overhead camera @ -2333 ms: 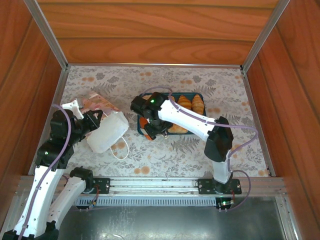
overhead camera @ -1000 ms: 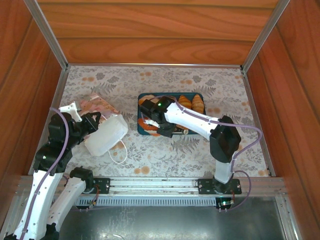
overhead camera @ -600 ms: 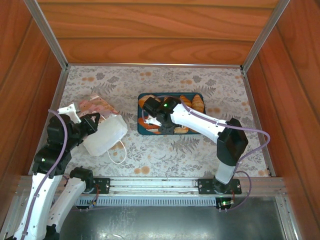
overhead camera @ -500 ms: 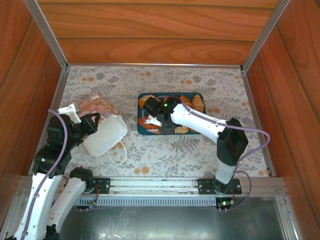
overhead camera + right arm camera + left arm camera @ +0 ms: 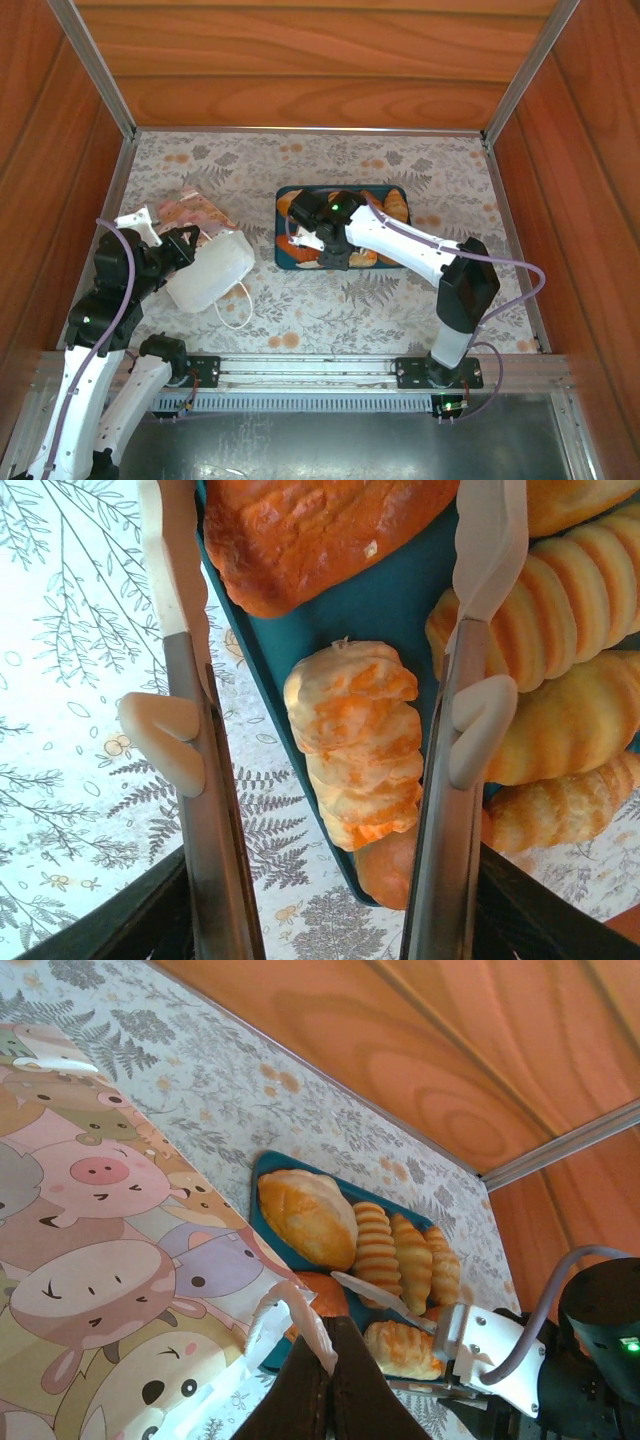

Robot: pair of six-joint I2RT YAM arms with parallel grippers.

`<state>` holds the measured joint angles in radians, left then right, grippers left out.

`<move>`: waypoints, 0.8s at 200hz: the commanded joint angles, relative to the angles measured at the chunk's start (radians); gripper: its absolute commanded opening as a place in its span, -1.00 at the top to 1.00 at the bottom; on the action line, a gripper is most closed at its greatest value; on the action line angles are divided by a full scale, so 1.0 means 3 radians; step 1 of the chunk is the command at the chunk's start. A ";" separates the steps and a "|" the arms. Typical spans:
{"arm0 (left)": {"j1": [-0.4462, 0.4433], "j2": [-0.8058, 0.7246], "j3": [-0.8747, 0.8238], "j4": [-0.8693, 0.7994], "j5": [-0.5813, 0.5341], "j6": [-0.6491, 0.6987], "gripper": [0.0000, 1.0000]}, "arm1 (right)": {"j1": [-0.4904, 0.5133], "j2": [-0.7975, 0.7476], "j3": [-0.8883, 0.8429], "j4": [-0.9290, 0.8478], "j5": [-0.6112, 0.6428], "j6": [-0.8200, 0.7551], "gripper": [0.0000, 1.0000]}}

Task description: Take the fake bread out of the paper bag

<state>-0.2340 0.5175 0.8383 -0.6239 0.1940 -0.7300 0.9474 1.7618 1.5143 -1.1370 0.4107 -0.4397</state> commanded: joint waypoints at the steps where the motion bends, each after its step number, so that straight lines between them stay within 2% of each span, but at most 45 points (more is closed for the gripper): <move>1: -0.0007 -0.0063 0.0013 -0.0027 -0.0032 0.0031 1.00 | -0.0005 -0.0163 0.0052 -0.0060 -0.0091 0.0072 -0.22; 59: -0.0007 0.0002 0.0037 -0.0026 -0.0024 0.0030 1.00 | -0.0007 -0.0310 -0.0045 -0.0008 -0.0061 0.0224 -0.17; 160: -0.0007 0.0097 0.0106 -0.0022 -0.0008 0.0038 1.00 | -0.0001 -0.1137 -0.0379 0.0348 -0.0081 0.0529 -0.05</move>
<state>-0.2340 0.5362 0.8387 -0.6258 0.1883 -0.7300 0.9474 1.5043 1.4231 -1.0851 0.3840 -0.3367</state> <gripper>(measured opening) 0.046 0.538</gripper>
